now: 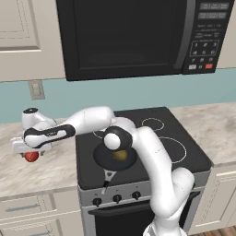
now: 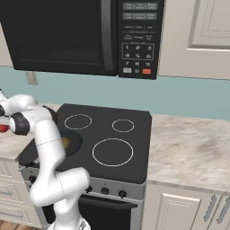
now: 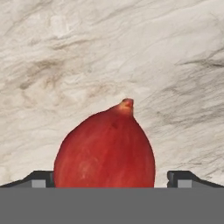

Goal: Put the potato and onion in the pan. Then turn on the front left burner and set the heat to medium.

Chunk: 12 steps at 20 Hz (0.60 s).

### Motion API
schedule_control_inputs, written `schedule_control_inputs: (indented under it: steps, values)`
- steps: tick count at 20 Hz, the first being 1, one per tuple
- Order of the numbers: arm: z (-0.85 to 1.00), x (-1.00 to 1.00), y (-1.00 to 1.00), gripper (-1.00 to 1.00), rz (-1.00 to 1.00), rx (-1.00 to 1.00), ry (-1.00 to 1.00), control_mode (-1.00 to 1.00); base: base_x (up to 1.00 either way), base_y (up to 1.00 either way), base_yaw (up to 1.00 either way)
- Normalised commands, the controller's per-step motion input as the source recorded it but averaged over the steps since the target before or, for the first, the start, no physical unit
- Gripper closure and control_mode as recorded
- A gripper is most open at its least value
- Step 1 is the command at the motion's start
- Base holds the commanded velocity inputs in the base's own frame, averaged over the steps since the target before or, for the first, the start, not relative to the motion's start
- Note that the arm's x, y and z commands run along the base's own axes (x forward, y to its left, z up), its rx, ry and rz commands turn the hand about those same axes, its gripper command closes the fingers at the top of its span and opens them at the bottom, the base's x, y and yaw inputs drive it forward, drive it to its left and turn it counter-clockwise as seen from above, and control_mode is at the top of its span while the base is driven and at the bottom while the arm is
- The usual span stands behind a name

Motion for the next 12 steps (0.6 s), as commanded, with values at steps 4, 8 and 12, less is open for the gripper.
schedule_control_inputs:
  steps: [4,8,12]
  values:
    - [0.0,0.0,0.0,1.0,0.0,0.0,0.0,-1.0,0.0,0.0,0.0]
    - [0.0,0.0,0.0,1.0,0.0,0.0,0.0,-1.0,0.0,0.0,0.0]
    - [0.0,0.0,0.0,1.0,0.0,0.0,0.0,-1.0,0.0,0.0,0.0]
